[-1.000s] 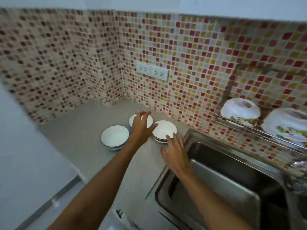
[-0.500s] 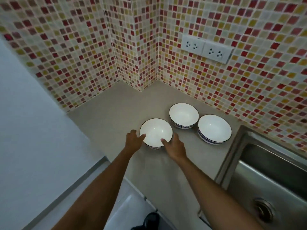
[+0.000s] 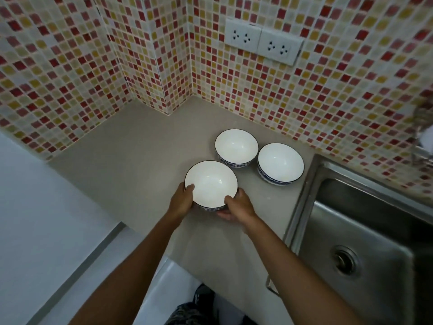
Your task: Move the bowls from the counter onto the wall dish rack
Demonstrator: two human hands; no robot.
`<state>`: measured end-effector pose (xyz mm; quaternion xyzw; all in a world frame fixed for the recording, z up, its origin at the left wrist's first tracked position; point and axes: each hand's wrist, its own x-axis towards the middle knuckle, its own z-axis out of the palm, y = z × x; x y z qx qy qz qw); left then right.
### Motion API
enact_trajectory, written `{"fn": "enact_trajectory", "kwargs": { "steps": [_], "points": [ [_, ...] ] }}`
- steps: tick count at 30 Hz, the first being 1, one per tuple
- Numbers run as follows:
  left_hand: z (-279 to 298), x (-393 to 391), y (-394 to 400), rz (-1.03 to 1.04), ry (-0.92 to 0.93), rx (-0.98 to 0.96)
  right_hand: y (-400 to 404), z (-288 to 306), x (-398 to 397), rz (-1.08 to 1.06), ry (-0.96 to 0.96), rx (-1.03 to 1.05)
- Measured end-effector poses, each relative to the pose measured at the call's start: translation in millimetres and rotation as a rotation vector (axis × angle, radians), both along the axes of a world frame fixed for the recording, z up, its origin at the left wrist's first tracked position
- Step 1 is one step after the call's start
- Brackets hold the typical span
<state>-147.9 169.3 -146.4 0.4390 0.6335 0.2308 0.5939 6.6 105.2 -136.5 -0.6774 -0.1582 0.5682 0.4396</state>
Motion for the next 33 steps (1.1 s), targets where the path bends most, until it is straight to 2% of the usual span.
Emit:
{"fn": "enact_trajectory", "kwargs": {
  "steps": [3, 6, 13, 15, 17, 20, 22, 27, 33],
  "points": [
    [31.6, 31.3, -21.9, 0.002, -0.118, -0.046, -25.6, 14.5, 27.2, -0.008, -0.001, 0.052],
    [63.2, 67.1, -44.1, -0.100, -0.235, -0.053, -51.3, 34.7, 58.3, -0.055, -0.032, 0.094],
    [137.4, 171.5, -95.0, -0.184, -0.440, 0.019, -132.1, 120.0, 149.0, -0.129, -0.214, 0.256],
    [157.7, 195.9, -106.2, -0.192, -0.498, 0.042, -157.4, 147.7, 176.7, -0.071, -0.380, 0.323],
    [178.1, 221.4, -119.3, -0.217, -0.525, 0.099, -184.8, 174.1, 211.9, -0.047, -0.691, 0.376],
    [206.2, 252.0, -136.8, -0.269, -0.557, 0.177, -217.2, 197.2, 271.7, -0.199, -1.162, 0.344],
    [222.2, 272.3, -148.3, -0.340, -0.529, 0.262, -234.6, 200.8, 310.2, -0.273, -1.371, 0.302],
    [253.3, 317.0, -166.2, -0.426, -0.455, 0.405, -261.5, 183.2, 374.3, -0.185, -1.650, 0.111],
    [271.6, 365.0, -177.6, -0.529, -0.396, 0.540, -281.3, 148.1, 407.1, -0.107, -1.794, 0.114]
  ]
}}
